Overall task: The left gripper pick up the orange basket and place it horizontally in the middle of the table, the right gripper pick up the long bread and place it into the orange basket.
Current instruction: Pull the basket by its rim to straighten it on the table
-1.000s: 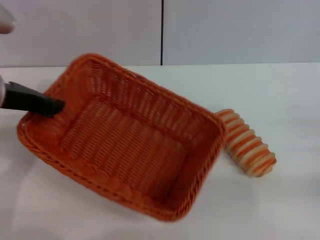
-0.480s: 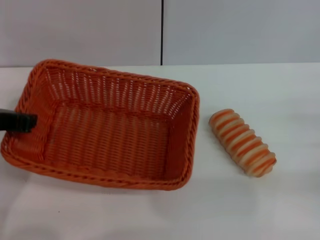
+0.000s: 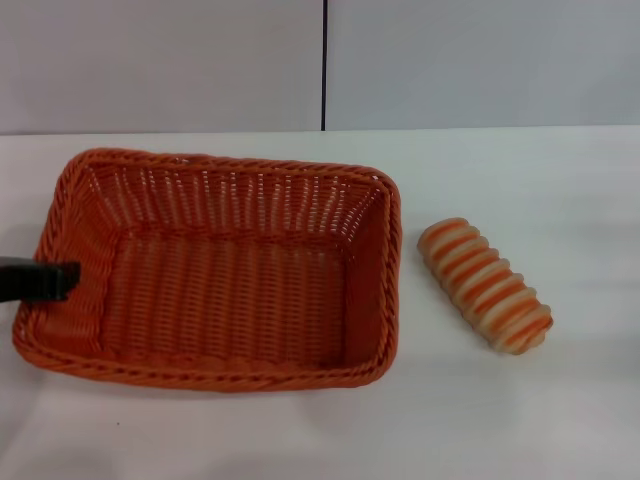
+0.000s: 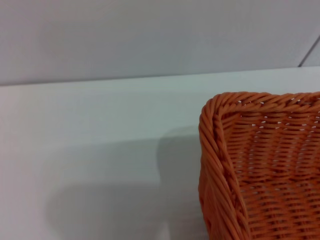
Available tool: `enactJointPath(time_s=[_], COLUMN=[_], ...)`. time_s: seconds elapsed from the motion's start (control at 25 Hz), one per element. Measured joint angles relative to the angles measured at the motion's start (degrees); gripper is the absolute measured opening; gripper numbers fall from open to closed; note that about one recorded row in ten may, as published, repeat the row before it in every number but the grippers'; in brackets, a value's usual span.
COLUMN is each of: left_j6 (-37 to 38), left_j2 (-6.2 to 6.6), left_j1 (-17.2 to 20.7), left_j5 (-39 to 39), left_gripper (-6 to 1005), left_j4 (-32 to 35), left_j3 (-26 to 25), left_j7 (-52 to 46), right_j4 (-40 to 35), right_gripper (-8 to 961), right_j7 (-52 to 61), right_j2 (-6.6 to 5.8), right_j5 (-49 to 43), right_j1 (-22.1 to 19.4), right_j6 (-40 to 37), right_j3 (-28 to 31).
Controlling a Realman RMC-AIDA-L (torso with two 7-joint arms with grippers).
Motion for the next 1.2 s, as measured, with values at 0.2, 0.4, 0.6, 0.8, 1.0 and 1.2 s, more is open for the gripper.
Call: enactJointPath(time_s=[0.2,0.4,0.6,0.8,1.0,1.2], left_j6=[-0.62,-0.27,-0.23,0.74,1.80,2.42], left_j2=[0.16,0.33,0.36,0.42,0.75,0.81], left_j1=[1.74,2.30,2.31,1.45,0.46,0.21], left_j5=[-2.14,-2.77,-2.80,-4.57,-8.78,-9.29], left_gripper=[160,179,198,218,237,256], left_j4=[0.06,0.38,0.38,-0.51,-3.32,-3.36], left_j3=[1.59,2.42,2.42,0.40,-3.58,-4.71], left_j7=[0.00,0.03,0.04,0.09,0.15,0.20], right_j4=[0.00,0.00,0.00,0.00,0.17,0.34], right_gripper=[587,587,588,588,588,588], right_j7=[0.00,0.00,0.00,0.00,0.00,0.00], right_j2=[0.00,0.01,0.00,0.01,0.06,0.10], right_j5=[-0.04,-0.07,-0.06,-0.06,-0.07,-0.06], right_j1=[0.05,0.04,0.09,0.10,0.02,-0.03], right_j6=[0.00,0.44,1.09,1.15,1.15,1.15], right_j3=[-0.03,-0.07,-0.07,-0.07,-0.07,-0.07])
